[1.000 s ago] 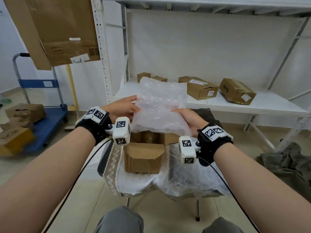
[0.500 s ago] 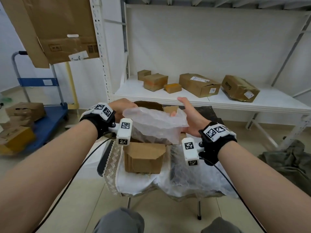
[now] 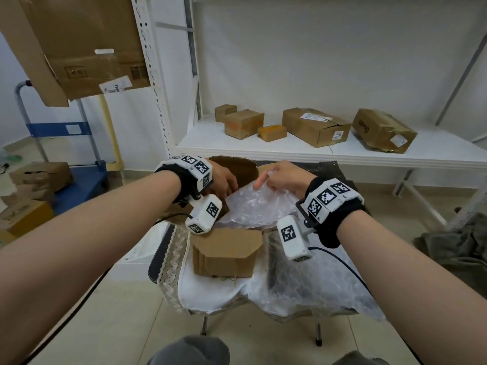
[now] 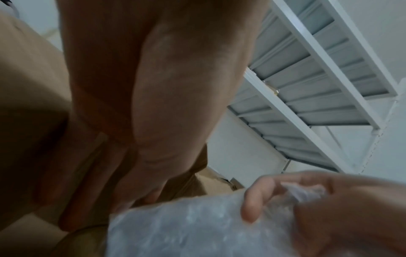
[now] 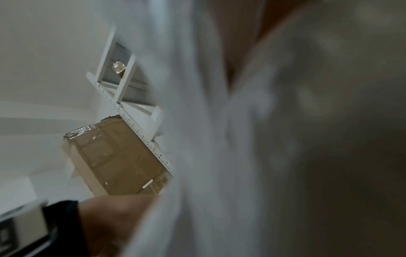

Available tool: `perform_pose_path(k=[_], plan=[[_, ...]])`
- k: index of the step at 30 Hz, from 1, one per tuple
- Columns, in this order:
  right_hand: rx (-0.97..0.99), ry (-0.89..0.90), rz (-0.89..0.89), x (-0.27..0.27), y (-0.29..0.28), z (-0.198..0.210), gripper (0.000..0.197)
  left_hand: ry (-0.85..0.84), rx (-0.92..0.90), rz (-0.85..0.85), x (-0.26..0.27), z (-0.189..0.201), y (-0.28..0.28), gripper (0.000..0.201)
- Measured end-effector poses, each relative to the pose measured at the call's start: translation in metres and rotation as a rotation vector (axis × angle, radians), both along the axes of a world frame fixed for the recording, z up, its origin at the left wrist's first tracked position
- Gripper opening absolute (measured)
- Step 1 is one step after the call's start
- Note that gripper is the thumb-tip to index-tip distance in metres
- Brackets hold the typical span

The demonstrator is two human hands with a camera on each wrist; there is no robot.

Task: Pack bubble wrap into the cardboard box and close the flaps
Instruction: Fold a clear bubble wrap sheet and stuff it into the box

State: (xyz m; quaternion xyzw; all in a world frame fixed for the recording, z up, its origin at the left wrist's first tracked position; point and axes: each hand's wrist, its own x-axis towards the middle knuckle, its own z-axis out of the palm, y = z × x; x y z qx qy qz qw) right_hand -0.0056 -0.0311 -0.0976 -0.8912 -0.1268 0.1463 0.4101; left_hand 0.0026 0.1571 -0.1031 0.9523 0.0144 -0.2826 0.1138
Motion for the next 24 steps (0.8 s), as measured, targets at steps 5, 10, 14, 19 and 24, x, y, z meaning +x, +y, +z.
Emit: perform_pose_path(k=[5, 10, 14, 19, 24], plan=[[0.029, 0.019, 0.021, 0.0, 0.002, -0.001, 0.043, -0.022, 0.07, -0.075, 0.005, -0.015, 0.002, 0.045], [0.046, 0.02, 0.06, -0.001, 0.008, -0.003, 0.047, -0.025, 0.039, -0.088, 0.008, -0.024, 0.01, 0.058], [0.026, 0.022, 0.065, -0.002, 0.011, -0.003, 0.05, -0.004, -0.103, -0.042, 0.009, -0.03, 0.012, 0.051], [0.031, 0.035, 0.068, -0.007, 0.01, 0.0, 0.029, -0.058, -0.089, -0.021, 0.008, -0.032, 0.017, 0.033], [0.007, 0.035, 0.036, -0.005, 0.012, 0.0, 0.031, -0.11, -0.096, 0.04, 0.005, -0.03, 0.023, 0.005]])
